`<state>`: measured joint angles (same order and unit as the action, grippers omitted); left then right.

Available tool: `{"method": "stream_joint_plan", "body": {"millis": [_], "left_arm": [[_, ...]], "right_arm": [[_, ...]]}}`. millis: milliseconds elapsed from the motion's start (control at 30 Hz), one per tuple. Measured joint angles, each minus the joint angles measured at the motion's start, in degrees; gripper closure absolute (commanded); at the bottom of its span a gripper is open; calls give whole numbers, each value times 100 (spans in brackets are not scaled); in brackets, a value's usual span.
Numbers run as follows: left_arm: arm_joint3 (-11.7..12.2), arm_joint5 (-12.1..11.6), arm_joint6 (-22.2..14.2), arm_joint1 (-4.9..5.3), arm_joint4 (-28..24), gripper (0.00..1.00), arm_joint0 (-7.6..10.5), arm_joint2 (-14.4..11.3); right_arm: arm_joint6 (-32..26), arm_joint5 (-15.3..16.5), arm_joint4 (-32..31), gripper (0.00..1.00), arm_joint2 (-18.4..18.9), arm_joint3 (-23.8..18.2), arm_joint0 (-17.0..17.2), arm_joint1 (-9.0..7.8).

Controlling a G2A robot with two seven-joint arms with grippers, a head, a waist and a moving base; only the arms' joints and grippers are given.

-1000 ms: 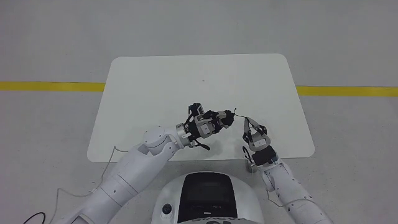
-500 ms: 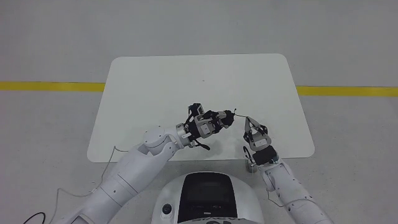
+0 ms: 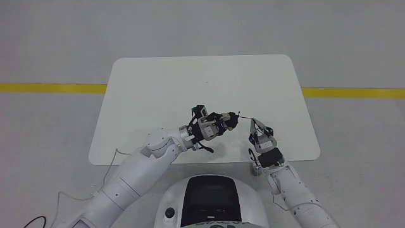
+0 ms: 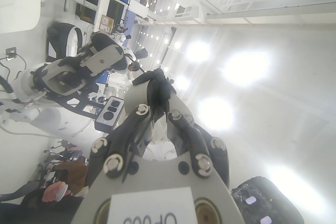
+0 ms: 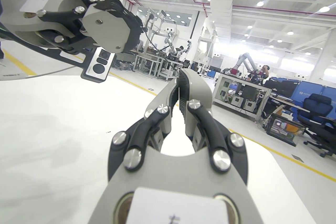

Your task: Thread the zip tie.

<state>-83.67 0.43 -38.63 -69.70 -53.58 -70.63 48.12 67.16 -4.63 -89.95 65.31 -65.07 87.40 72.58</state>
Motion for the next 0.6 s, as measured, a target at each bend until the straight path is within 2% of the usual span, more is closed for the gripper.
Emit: {"method": "stream_joint_plan", "body": {"millis": [600], "left_arm": [[0,0,0,0,0,100,0,0]], "right_arm": [[-34,13,0,100,107,-23,32,2]]}}
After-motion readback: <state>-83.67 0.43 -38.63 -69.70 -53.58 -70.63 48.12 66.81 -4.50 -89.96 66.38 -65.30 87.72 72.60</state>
